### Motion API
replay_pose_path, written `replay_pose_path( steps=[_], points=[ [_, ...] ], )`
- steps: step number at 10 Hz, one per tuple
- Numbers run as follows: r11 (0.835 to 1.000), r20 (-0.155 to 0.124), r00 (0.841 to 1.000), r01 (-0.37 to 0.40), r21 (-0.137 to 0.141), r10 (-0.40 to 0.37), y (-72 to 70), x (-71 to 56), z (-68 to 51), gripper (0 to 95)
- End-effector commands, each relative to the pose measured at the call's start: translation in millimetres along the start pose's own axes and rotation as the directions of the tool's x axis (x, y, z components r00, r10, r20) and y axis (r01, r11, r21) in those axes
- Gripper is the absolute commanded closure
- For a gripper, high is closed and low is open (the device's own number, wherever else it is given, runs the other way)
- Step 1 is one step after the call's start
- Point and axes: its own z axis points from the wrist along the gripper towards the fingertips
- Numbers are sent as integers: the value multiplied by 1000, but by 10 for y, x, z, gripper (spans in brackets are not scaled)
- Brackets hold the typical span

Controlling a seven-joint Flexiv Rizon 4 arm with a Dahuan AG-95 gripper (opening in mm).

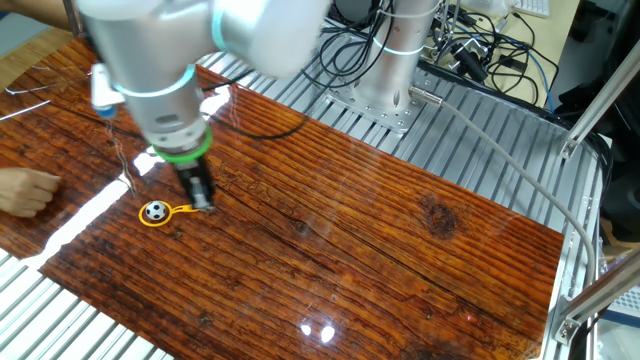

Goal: Attach the bubble ring to the ball

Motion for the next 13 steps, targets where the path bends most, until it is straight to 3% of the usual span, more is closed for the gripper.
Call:
replay_pose_path(
  steps=[1, 3, 6, 13],
  points=[
    [999, -36, 999, 37, -30, -38, 201, 323, -33, 950],
    [997, -29, 997, 69, -26, -69, 215, 490, -11, 950],
    [995, -18, 995, 100, -19, -101, 138, 626, 58, 950],
    [994, -10, 994, 112, -5, -112, 96, 699, 87, 950]
  ],
)
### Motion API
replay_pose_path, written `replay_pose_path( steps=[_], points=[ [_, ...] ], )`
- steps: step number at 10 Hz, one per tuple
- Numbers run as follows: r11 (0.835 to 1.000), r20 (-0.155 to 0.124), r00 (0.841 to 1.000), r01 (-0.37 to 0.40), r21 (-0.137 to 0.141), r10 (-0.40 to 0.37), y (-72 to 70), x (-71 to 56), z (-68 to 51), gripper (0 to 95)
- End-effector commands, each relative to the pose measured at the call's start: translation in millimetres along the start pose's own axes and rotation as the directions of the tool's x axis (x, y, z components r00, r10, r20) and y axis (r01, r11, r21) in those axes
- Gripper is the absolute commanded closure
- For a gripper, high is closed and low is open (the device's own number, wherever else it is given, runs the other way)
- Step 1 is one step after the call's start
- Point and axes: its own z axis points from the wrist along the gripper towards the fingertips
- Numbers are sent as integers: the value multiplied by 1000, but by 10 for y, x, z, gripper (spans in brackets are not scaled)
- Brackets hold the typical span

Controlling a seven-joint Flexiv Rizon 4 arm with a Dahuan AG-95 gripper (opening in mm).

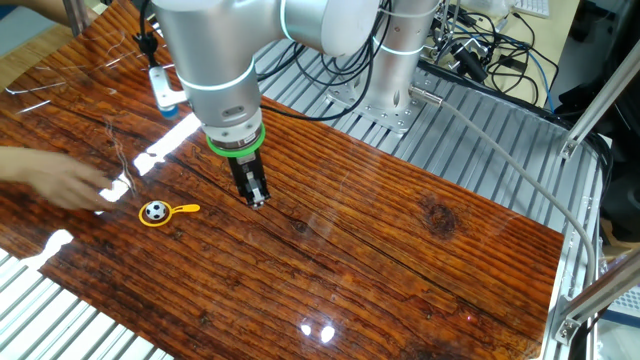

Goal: Attach the bubble ring to the ball

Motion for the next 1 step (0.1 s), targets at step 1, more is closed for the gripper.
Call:
replay_pose_path(
  steps=[1],
  points=[
    [1000, 3, 1000, 0, 6, -1, -7, 6, 1, 950]
  ],
)
